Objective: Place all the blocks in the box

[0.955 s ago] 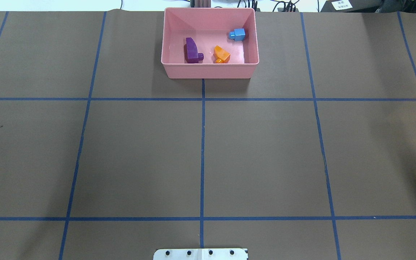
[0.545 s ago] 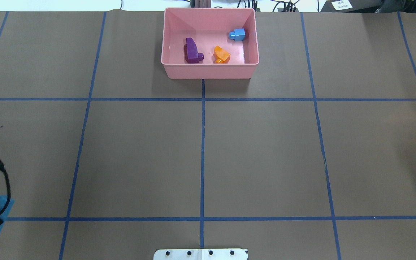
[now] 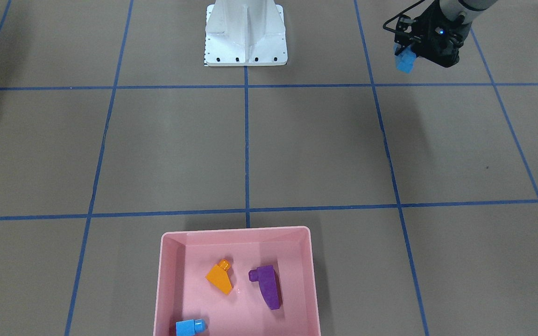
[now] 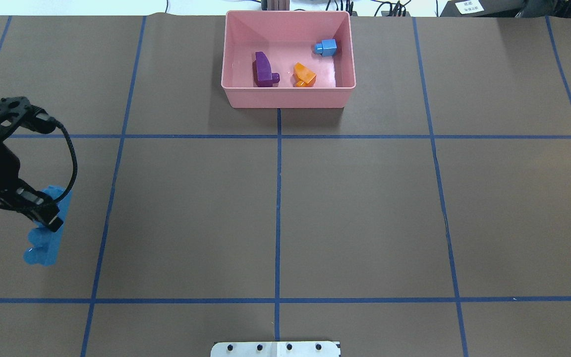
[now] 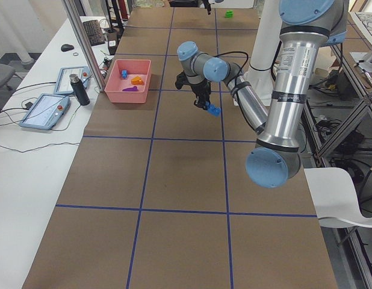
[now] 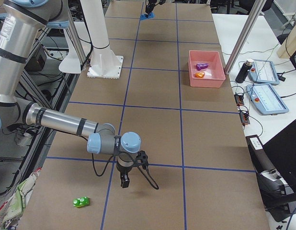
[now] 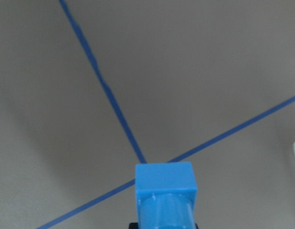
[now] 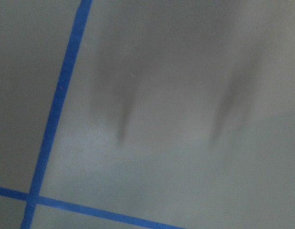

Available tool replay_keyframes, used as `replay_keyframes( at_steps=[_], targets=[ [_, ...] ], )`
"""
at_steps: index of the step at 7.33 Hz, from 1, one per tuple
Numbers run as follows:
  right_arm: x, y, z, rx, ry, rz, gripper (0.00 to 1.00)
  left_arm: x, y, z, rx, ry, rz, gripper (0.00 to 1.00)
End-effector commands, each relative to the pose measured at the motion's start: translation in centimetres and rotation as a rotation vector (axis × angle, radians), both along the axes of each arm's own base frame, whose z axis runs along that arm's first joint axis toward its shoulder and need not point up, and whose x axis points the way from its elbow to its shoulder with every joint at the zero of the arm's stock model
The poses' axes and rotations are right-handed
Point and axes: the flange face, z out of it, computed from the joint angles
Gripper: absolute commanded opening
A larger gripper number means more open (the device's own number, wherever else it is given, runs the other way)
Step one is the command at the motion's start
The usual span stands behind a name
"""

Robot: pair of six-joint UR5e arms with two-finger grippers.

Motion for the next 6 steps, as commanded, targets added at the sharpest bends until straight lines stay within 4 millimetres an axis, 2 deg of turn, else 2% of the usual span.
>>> replay_keyframes(
  at_steps=[1, 3, 5, 6],
  targets=[
    [0.8, 4.0, 3.9, -0.062, -0.002, -0.050, 1.00, 1.1, -1.7, -5.5, -0.042, 0.025, -0.085, 0.00],
    [1.4, 5.9, 6.8, -0.084, 0.021, -0.117, 1.00, 2.7, -3.8, -10.6, -0.072, 0.053, -0.152, 0.00],
    [1.9, 8.4, 8.7, -0.102, 0.006, -0.180, 1.00, 3.8, -5.4, -12.2, -0.067, 0.065, -0.164, 0.00],
    [2.0, 9.1, 9.0, -0.114, 0.005, -0.181, 1.00, 3.8, -5.5, -12.6, -0.067, 0.068, -0.177, 0.00]
  ],
)
